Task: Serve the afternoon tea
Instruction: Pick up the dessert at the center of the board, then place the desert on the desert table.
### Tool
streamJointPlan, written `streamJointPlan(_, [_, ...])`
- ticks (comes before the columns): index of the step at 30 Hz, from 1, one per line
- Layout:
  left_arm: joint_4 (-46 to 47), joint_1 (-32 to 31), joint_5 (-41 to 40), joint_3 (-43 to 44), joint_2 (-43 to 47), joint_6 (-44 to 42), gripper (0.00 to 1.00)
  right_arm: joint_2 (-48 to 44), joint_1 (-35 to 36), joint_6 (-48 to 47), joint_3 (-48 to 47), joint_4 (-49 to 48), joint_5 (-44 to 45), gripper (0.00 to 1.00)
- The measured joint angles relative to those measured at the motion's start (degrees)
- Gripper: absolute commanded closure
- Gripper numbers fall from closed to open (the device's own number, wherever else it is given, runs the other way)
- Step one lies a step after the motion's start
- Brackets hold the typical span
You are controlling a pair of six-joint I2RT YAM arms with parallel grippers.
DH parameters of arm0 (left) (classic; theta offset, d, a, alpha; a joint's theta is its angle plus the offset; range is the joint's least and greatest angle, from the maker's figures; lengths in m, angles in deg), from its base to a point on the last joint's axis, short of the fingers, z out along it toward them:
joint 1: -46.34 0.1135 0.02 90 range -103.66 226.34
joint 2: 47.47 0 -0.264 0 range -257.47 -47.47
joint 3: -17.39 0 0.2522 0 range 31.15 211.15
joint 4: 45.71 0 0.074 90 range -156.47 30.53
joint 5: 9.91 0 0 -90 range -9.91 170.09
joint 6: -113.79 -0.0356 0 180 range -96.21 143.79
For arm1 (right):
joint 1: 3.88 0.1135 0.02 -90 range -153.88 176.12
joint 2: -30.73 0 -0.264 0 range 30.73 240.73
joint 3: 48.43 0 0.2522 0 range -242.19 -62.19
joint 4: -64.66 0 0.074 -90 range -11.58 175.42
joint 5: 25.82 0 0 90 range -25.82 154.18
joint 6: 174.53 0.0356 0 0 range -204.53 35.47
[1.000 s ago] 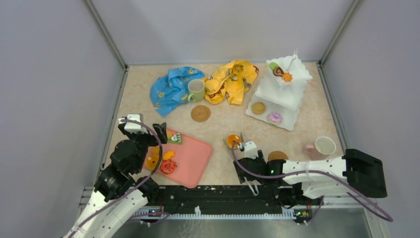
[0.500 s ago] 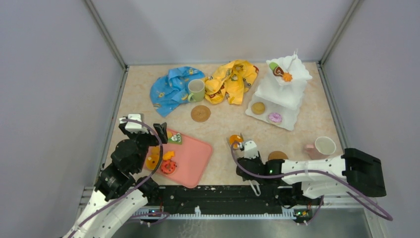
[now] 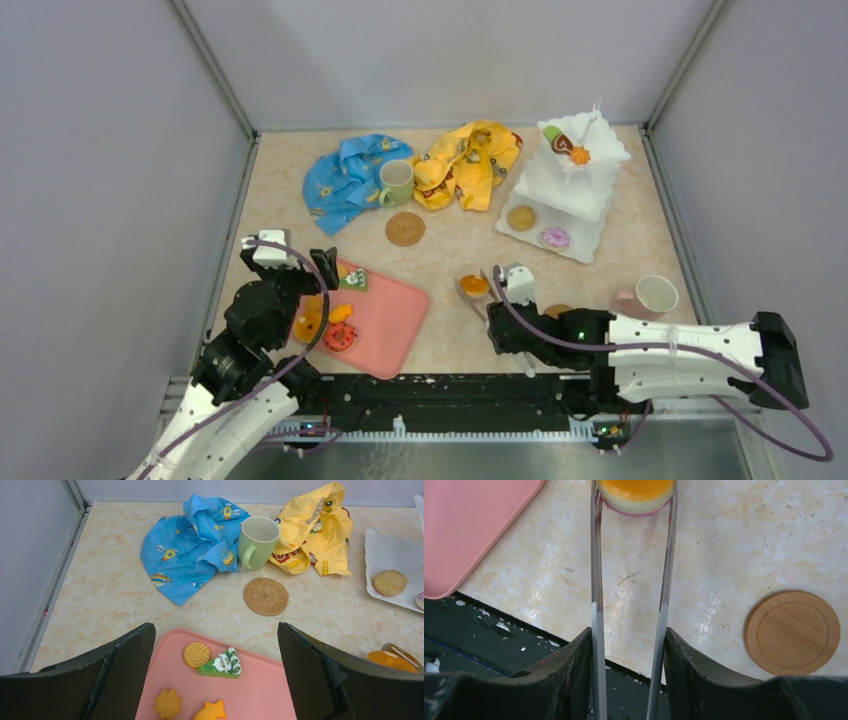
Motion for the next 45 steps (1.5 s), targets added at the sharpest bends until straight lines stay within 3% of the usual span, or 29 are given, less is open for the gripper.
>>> streamJointPlan(12, [0.0,0.0,0.0,0.0,0.0,0.0,0.01,-0.9,-1.2,-2.4,-10.0,9.2,1.3,0.61])
streamJointPlan(22, [0.0,0.0,0.0,0.0,0.0,0.0,0.01,-5.4,-11.4,-9.5,-16.7,13.6,2.6,0.62])
streamJointPlan(30, [0.0,0.0,0.3,0.0,0.0,0.0,0.01,-8.2,-15.6,-14.1,-23.0,16.1,6.1,0.63])
streamJointPlan(38, [0.0,0.0,0.5,0.0,0.0,0.0,0.01,-9.9,-20.2,-18.1,-25.3,17.9,9.0,0.62])
streamJointPlan(45, [0.0,0.0,0.5,0.0,0.0,0.0,0.01,-8.8,-27.3,-22.5,-25.2,16.9,6.3,0.63])
